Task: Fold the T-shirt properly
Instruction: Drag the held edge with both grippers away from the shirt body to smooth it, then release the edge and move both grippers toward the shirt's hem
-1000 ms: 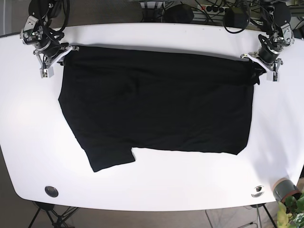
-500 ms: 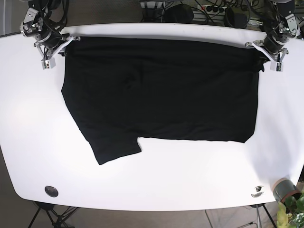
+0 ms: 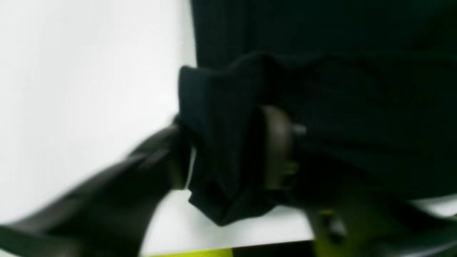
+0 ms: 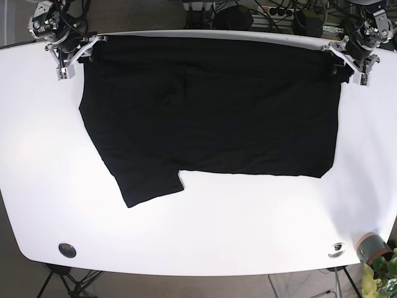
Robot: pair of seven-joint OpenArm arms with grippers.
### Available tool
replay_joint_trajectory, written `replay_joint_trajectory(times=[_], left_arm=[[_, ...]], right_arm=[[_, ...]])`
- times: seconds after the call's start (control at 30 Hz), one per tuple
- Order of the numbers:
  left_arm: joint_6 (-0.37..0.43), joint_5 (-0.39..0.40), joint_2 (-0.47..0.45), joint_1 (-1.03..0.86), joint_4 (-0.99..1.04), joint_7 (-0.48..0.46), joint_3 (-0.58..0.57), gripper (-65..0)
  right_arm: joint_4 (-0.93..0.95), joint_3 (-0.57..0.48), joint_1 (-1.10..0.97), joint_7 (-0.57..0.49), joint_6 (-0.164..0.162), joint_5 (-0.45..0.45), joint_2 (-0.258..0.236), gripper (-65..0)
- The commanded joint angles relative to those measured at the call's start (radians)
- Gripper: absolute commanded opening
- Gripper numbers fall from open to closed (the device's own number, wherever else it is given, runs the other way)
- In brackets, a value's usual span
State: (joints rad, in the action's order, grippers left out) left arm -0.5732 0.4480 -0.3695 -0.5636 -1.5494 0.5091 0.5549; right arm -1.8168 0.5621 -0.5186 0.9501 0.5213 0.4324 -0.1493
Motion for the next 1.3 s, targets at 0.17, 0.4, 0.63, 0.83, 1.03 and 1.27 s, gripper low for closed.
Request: replay_joint_trajectory(times=[0.17, 0.4, 0.63, 0.83, 1.03, 1.27], left_arm=[[-0.003, 0.016, -0.016, -0.002, -0.144, -0.022, 0.011, -28.3], [-0.003, 0.016, -0.015, 0.003, -0.236, -0.022, 0.044, -28.3], [0.0, 0.008, -0.015, 0.124, -0.219, -0.011, 0.046, -28.3], [0.002, 0.008, -0.015, 0.268, -0.161, 0.076, 0.046, -28.3], [0.002, 0.007, -0.015, 0.4, -0.093, 0.116, 0.046, -28.3], [0.003, -0.082, -0.012, 0.528, -0.015, 0.115, -0.019, -28.3]], right_arm=[[-0.117, 0.006, -0.01, 0.013, -0.007, -0.014, 0.009, -22.0], [-0.149, 0.013, 0.021, 0.013, -0.007, -0.014, 0.023, -22.0], [-0.142, 0.013, 0.122, 0.013, -0.007, -0.022, 0.02, -22.0], [-0.091, 0.011, 0.228, 0.017, -0.007, -0.022, -0.006, -22.0], [0.002, 0.011, 0.361, 0.06, -0.007, -0.022, -0.042, -22.0], [0.131, -0.023, 0.495, 0.062, -0.007, -0.023, -0.089, -22.0]])
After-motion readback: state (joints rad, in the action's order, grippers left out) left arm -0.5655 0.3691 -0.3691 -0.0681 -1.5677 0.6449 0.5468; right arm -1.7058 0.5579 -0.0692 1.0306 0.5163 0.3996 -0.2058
